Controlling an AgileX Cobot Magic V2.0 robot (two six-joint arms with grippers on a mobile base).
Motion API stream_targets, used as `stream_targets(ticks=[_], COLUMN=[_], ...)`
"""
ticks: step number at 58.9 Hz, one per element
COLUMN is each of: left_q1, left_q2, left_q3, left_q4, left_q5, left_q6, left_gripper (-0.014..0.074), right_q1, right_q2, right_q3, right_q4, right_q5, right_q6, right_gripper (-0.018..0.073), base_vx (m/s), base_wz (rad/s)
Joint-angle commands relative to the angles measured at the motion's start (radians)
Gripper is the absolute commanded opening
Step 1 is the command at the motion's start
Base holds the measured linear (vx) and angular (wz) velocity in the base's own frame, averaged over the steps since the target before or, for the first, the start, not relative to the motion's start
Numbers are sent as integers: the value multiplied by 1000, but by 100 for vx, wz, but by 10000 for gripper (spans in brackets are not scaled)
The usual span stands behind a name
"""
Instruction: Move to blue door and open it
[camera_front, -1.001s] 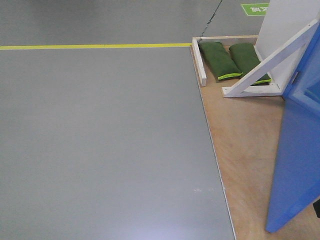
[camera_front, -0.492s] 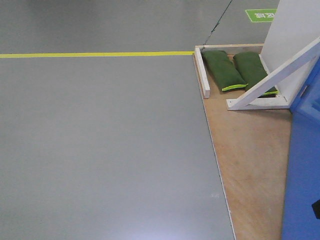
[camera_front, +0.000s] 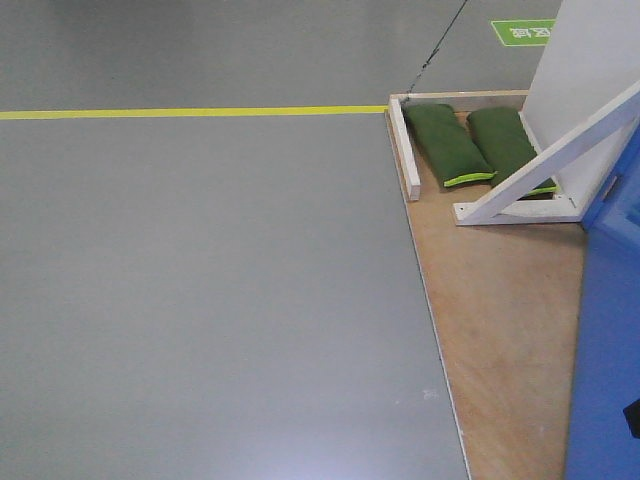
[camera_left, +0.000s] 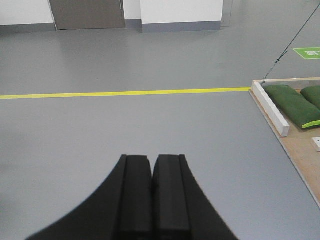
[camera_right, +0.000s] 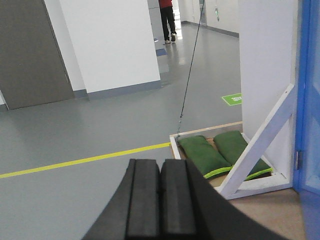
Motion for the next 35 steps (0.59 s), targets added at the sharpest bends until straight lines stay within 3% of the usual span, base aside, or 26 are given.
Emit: stream_targets(ticks=[1,18,35], left_q1=[-6,-6,-6], left_q2=[-14,-14,-14], left_q3=[-30,-30,-30], left_q4=[-2,-2,-2], left_q5=[-81,-81,-81], left_q6=[-7,-7,-7], left_gripper=[73,73,73], right_q1=[-3,-3,-3], right_q2=[-14,-11,251], right_q3=[-9,-28,-378], right_q4=[-8,-8,34], right_q5=[-84,-64,-36], right_q6=[-10,-10,-10], right_gripper=[8,8,8], base_vx=[0,0,0], base_wz=[-1,0,0])
